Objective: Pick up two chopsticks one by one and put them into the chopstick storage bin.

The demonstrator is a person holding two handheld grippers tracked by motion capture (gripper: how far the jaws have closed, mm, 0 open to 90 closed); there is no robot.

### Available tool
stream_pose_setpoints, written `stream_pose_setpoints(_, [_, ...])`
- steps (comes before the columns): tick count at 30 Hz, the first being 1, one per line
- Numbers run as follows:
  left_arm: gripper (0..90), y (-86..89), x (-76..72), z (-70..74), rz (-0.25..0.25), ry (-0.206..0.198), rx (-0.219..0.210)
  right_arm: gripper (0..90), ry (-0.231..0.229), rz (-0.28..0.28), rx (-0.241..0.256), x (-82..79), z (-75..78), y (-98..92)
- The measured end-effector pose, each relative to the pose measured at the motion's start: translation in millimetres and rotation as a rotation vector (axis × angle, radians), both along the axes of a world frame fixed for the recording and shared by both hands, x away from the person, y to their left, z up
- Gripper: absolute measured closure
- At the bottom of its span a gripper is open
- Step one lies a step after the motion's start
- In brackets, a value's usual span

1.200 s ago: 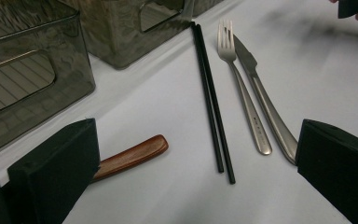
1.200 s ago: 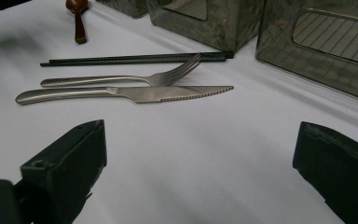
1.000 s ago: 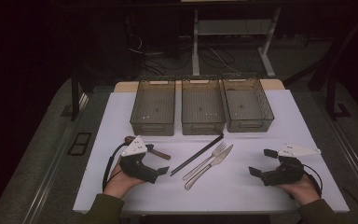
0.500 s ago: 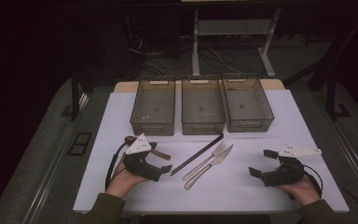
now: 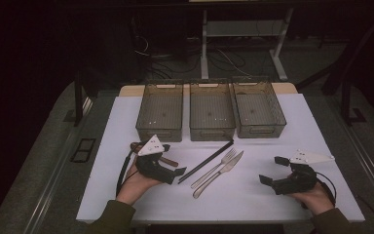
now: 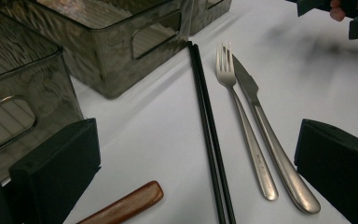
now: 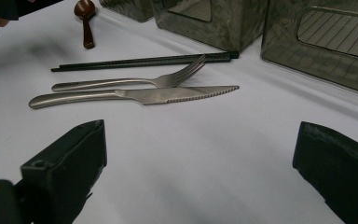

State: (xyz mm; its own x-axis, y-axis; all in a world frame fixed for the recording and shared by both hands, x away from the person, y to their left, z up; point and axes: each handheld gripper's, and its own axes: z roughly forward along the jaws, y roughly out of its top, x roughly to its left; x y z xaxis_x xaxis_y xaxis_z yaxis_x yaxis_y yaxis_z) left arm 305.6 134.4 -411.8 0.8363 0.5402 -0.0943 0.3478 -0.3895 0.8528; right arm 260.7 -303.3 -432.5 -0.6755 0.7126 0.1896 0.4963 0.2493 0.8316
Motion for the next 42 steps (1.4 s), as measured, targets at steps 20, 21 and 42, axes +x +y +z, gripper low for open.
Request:
stream_pose_setpoints(20, [1.1,-24.1,11.5,-0.8,-0.035,0.001,-0.005,2.3,0.008,0.005,0.000,0.8,-1.0,2.0])
stream_pose_setpoints(21, [1.2,-25.2,12.2,-0.8,-0.035,0.001,-0.006,2.3,0.008,0.005,0.001,0.7,-1.0,2.1])
stream_pose_setpoints(42, [14.4,-49.6,31.9,-5.8,-0.052,0.023,-0.028,2.3,0.011,0.003,0.000,1.2,-1.9,2.0])
